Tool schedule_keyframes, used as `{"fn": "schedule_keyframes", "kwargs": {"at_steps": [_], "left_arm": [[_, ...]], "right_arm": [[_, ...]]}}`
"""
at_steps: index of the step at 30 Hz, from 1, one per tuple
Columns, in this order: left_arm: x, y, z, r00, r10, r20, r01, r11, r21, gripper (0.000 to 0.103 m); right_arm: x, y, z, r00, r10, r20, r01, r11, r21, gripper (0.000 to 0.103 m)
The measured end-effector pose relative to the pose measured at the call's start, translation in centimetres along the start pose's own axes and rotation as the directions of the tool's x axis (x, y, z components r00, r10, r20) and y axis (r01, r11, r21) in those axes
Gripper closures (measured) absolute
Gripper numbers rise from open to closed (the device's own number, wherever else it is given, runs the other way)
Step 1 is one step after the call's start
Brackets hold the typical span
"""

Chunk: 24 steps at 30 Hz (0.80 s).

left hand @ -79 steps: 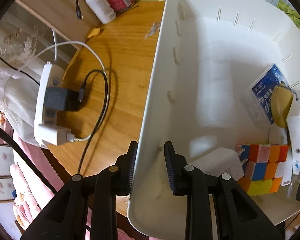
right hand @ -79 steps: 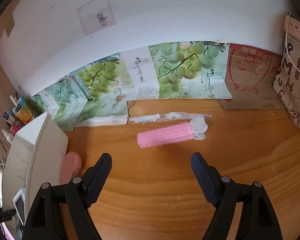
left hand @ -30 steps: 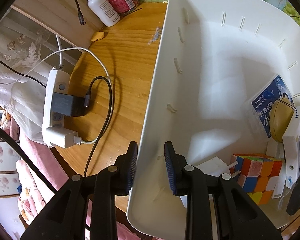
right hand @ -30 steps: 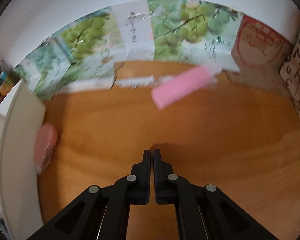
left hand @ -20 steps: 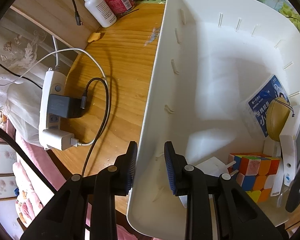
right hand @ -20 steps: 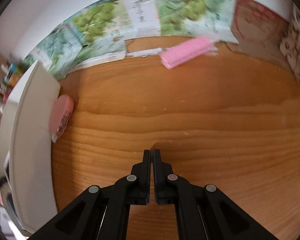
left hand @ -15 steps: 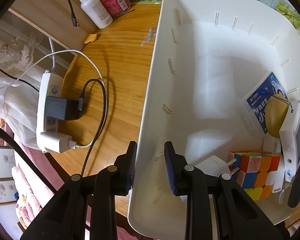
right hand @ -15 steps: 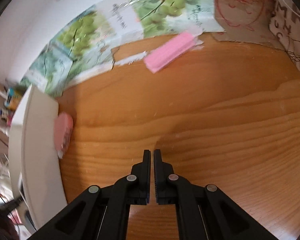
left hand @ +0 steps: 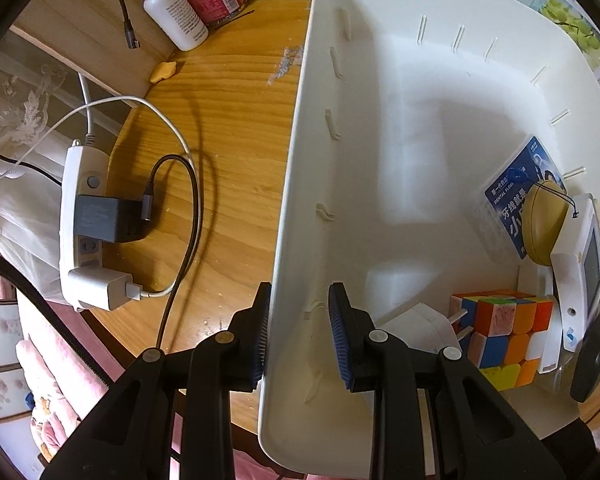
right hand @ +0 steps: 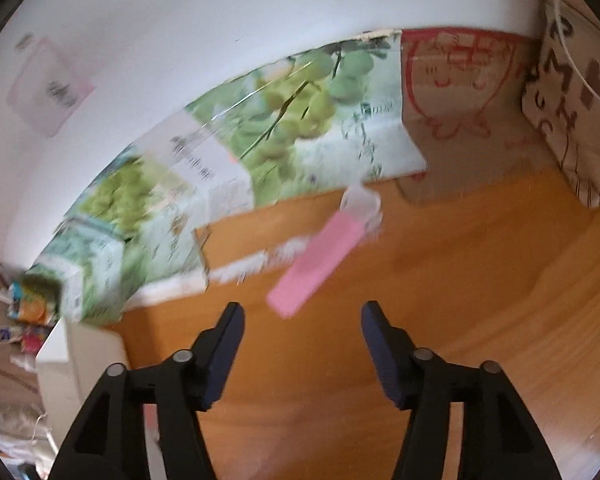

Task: Organize rigid objects
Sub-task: 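Align the right gripper along the pink roller and close on it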

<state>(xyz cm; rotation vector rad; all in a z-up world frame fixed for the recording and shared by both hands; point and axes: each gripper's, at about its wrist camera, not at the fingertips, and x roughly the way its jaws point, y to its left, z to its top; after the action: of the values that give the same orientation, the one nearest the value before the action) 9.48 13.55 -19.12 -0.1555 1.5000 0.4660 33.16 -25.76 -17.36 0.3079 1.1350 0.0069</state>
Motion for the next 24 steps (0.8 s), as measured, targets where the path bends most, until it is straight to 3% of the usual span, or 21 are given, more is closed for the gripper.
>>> {"fn": "schedule_keyframes", "kwargs": {"at_steps": [7, 17, 19, 21, 24], "left_arm": [[0.9, 0.5, -0.1, 1.0, -0.012, -0.02, 0.011, 0.999, -0.04, 0.074], [1.2, 0.6, -0.1, 1.0, -0.008, -0.023, 0.006, 0.998, -0.069, 0.074], [1.2, 0.6, -0.1, 1.0, -0.006, -0.024, 0.004, 0.997, -0.071, 0.074], [1.1, 0.6, -0.1, 1.0, -0.003, -0.024, 0.001, 0.997, -0.072, 0.074], [1.1, 0.5, 0.0, 1.0, -0.001, -0.024, -0.001, 0.997, -0.074, 0.074]], "right_arm": [[3.4, -0.5, 2.9, 0.991, -0.122, -0.056, 0.125, 0.99, 0.059, 0.04], [5.4, -1.3, 3.2, 0.977, -0.198, -0.079, 0.204, 0.975, 0.082, 0.041], [5.4, -1.2, 3.3, 0.975, -0.21, -0.079, 0.215, 0.974, 0.072, 0.046], [5.3, -1.1, 3.3, 0.97, -0.233, -0.064, 0.237, 0.97, 0.058, 0.064], [5.0, -1.0, 3.1, 0.966, -0.253, -0.06, 0.256, 0.966, 0.048, 0.073]]}}
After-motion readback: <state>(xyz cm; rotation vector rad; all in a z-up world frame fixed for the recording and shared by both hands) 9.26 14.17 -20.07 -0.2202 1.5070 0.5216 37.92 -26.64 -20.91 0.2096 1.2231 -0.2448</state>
